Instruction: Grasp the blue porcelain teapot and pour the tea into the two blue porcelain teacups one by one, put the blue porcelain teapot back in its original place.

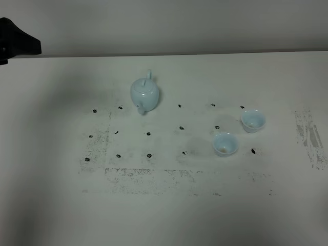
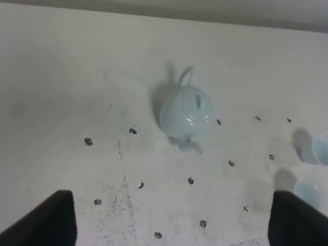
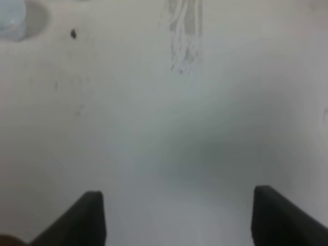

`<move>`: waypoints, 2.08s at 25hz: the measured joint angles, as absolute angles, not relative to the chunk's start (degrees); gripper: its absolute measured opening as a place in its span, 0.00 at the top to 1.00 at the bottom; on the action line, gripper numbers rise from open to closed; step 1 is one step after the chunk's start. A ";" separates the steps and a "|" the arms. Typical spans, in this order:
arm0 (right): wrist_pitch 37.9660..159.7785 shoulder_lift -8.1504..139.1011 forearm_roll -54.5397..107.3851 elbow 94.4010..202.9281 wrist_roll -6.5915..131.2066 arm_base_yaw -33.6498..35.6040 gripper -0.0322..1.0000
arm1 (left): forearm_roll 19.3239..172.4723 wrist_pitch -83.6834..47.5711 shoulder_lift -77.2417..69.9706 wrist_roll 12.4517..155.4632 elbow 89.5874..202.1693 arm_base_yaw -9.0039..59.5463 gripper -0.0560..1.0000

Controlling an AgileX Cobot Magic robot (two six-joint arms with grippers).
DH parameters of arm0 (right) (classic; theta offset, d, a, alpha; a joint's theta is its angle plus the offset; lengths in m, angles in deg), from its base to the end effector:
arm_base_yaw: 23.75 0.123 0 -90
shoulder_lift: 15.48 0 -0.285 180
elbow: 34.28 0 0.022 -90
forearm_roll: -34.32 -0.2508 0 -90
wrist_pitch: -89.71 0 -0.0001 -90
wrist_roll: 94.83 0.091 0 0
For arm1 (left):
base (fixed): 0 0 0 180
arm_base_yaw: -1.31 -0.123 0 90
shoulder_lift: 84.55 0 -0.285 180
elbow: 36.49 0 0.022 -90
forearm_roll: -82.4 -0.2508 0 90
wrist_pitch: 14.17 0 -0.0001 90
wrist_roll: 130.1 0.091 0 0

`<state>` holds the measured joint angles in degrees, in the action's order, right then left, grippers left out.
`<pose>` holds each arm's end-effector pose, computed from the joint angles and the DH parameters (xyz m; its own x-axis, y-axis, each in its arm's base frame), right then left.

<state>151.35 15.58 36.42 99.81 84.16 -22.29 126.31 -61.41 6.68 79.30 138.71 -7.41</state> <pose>0.0554 -0.0015 0.2797 -0.7492 -0.0541 -0.6601 -0.0304 0.9984 -0.0473 0.3175 0.0018 0.3491 -0.6998 -0.1645 -0.6951 0.1863 0.8974 -0.3999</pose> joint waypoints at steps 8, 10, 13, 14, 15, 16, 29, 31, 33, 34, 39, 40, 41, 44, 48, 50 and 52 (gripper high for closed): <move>153.53 5.18 35.39 98.46 83.19 -22.29 0.41 | 126.31 -61.41 6.66 79.83 138.71 -7.41 0.26; 153.47 2.99 35.04 98.47 82.95 -22.29 0.41 | 126.31 -61.41 6.66 80.17 138.71 -7.41 0.26; 153.47 -0.68 34.98 98.47 82.80 -22.29 0.41 | 126.31 -61.41 6.62 80.24 138.71 -7.41 0.26; 153.41 -2.10 34.97 98.47 82.68 -22.29 0.41 | 126.31 -61.41 6.62 80.30 138.71 -7.41 0.26; 153.41 -3.68 34.97 98.47 82.63 -22.29 0.41 | 126.31 -61.41 6.62 80.30 138.71 -7.41 0.26; 153.41 -5.37 34.97 98.47 82.63 -22.29 0.41 | 126.31 -61.41 6.62 80.30 138.71 -7.41 0.26; 153.35 -8.09 34.74 98.47 82.56 -22.29 0.41 | 127.27 -61.41 6.62 81.97 138.71 -7.41 0.26; 153.35 -8.09 34.67 98.47 82.94 -22.29 0.41 | 129.08 -61.41 6.62 83.74 138.71 -7.41 0.26; 153.35 -8.09 33.77 98.47 84.30 -22.29 0.41 | 130.64 -61.60 6.62 85.73 138.71 -7.41 0.26; 153.35 -8.09 33.04 98.47 84.75 -22.29 0.41 | 131.32 -61.76 6.62 86.73 138.71 -7.41 0.26; 153.35 -8.09 30.51 98.47 85.17 -22.29 0.41 | 132.17 -61.80 6.62 89.14 138.71 -7.41 0.26; 153.35 -8.09 30.22 98.47 85.17 -22.29 0.41 | 132.22 -61.80 6.62 89.21 138.71 -7.41 0.26; 153.30 -8.09 30.00 98.47 85.17 -22.29 0.41 | 132.28 -61.80 6.62 89.26 138.71 -7.41 0.26; 153.30 -8.09 30.21 98.47 85.17 -22.29 0.41 | 132.28 -61.80 6.62 89.33 138.71 -7.41 0.26; 153.30 -8.09 31.98 98.47 83.04 -22.29 0.41 | 132.28 -61.93 6.62 89.40 138.71 -7.41 0.26; 153.30 -8.09 32.23 98.47 82.64 -22.29 0.41 | 132.28 -62.07 6.62 89.40 138.71 -7.41 0.26; 153.30 -8.09 32.42 98.47 82.62 -22.29 0.41 | 132.28 -62.23 6.62 89.40 138.71 -7.41 0.26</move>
